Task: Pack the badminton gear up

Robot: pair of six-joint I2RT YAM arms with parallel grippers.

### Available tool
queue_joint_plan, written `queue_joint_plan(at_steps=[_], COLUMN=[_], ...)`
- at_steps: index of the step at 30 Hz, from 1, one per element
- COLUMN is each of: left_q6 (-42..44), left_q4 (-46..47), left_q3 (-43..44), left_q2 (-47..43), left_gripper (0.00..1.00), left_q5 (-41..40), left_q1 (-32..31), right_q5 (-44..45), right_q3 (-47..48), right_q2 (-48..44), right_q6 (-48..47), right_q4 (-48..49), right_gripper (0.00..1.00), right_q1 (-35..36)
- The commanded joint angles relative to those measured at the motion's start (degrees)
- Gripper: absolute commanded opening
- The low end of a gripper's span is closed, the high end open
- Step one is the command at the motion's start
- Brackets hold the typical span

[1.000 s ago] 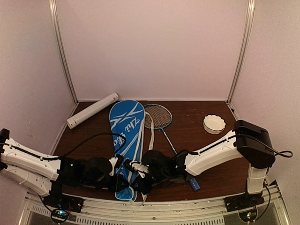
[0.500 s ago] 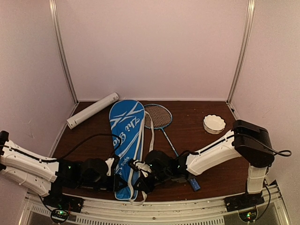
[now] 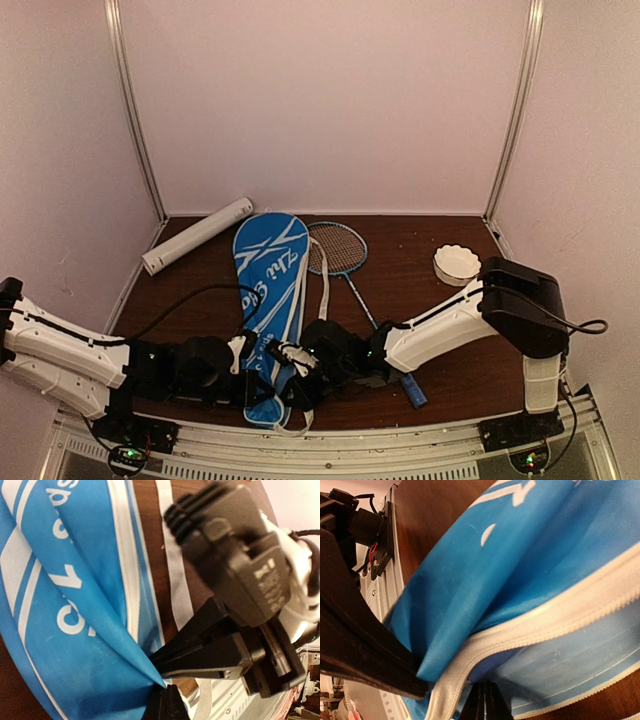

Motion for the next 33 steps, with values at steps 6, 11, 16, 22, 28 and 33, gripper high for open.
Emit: queue_joint_plan(at_steps=[6, 11, 16, 22, 28, 33], left_q6=[-4.47, -7.03, -9.61, -6.64, 0.06, -0.51], left_q4=[-15.18, -18.94, -19.38, -12.10, -7.94, -4.28], left_q3=[2.37, -0.86, -7.26, -8.79, -1.55, -1.84], left_q2=[-3.93, -9.79, -16.74, -12.11, 0.23, 2.06], left_gripper=[0.31, 0.39, 0.44, 0.43, 0.35, 0.34], left_q5=[-2.68, -3.62, -2.38, 2.34, 8.12, 9.24], left_q1=[2.03, 3.25, 6.49, 8.60, 8.96, 8.96], right_q5=[-2.69, -2.99, -3.33, -5.69, -6.51, -8.94], right_q3=[-2.18, -2.46, -2.42, -1.99, 0.35, 0.65], right_q2=[2.48, 2.64, 1.88, 1.75, 2.64, 2.89], right_q6=[3.66, 3.32, 2.71, 4.15, 3.76, 6.91], right_q4=[2.22, 1.91, 1.92, 5.29, 4.23, 9.64], right_gripper=[0.00, 0.00, 0.00, 0.00, 0.00, 0.00], right_q1=[-1.41, -1.38, -1.27, -1.25, -1.24, -1.24])
